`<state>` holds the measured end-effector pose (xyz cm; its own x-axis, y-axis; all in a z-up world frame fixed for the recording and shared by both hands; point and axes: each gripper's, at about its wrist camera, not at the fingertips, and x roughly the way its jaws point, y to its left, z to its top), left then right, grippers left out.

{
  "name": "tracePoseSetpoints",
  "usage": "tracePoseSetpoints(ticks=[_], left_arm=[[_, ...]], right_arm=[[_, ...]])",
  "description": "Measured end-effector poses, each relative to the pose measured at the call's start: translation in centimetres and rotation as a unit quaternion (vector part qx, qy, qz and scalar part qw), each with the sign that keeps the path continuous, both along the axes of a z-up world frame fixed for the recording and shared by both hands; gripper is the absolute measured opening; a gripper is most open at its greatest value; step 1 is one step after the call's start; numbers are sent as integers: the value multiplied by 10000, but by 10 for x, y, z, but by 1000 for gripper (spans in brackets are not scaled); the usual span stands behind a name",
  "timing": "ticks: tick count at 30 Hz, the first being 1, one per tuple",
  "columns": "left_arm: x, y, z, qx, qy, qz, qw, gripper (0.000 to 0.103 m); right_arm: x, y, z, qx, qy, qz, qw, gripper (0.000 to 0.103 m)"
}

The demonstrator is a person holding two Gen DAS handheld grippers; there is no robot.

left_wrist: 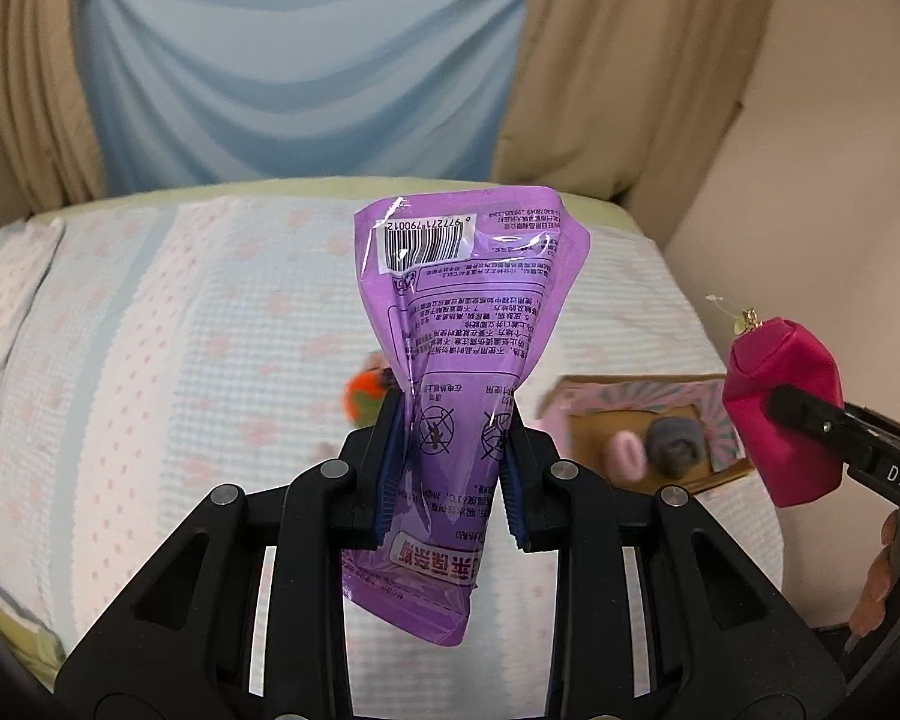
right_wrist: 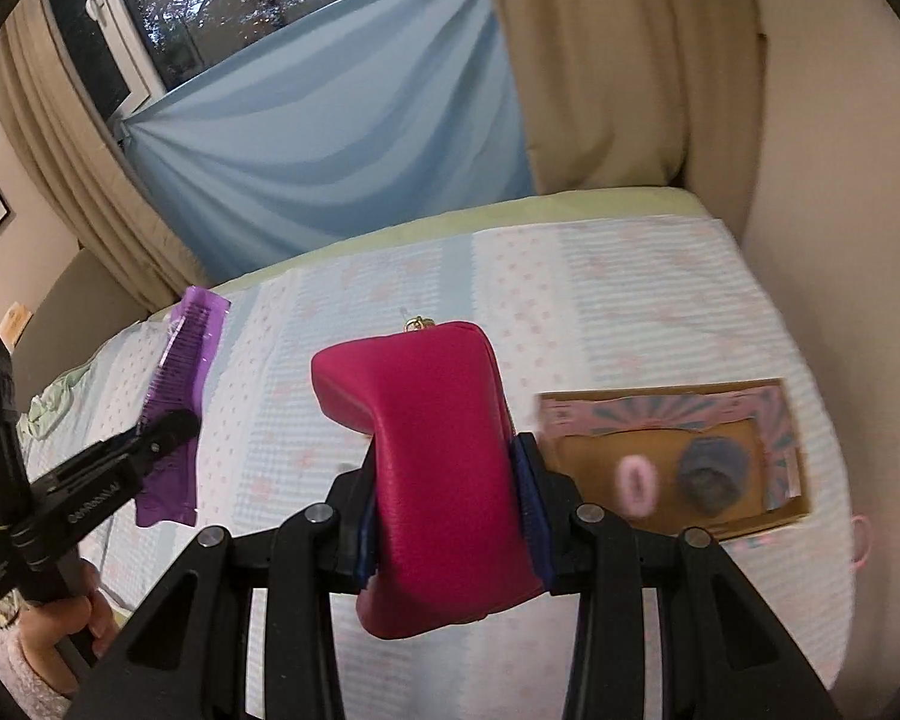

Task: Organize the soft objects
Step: 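Carry the purple packet and magenta pouch into the box and release both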

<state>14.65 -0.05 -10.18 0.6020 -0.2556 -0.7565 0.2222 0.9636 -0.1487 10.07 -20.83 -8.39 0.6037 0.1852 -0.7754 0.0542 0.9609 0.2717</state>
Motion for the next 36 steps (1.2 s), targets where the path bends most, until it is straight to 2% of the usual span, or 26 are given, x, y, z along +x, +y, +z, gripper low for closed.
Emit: tracePoseSetpoints(ticks=[3,6,14,20,24,27,31,36], left_arm=[[-7,-36,4,-93,2,-8,10000,26],[-10,-73,-5,-82,88,-66,9999,26],[3,-165,-55,-77,484,-162,9987,26],[23,-215,-109,121,973,-266,9948,26],[38,-237,-153,302,1340,-350,9899,26],[48,-252,-180,463,1454,-459,9872,26],[64,-262,-220,637,1626,-599,9828,26],[70,-263,-246,675,1850,-553,9789,26]], right_arm=[[-12,-38,8,-101,-40,-34,9999,36],[-17,-74,7,-149,-20,-59,9999,36],[-11,-154,-23,-94,275,-123,9995,36],[8,-196,-68,29,706,-230,9972,36],[24,-211,-108,179,1019,-241,9943,36],[34,-217,-137,348,1212,-267,9917,36],[45,-219,-170,516,1393,-342,9883,36],[54,-223,-209,801,1723,-554,9802,36]])
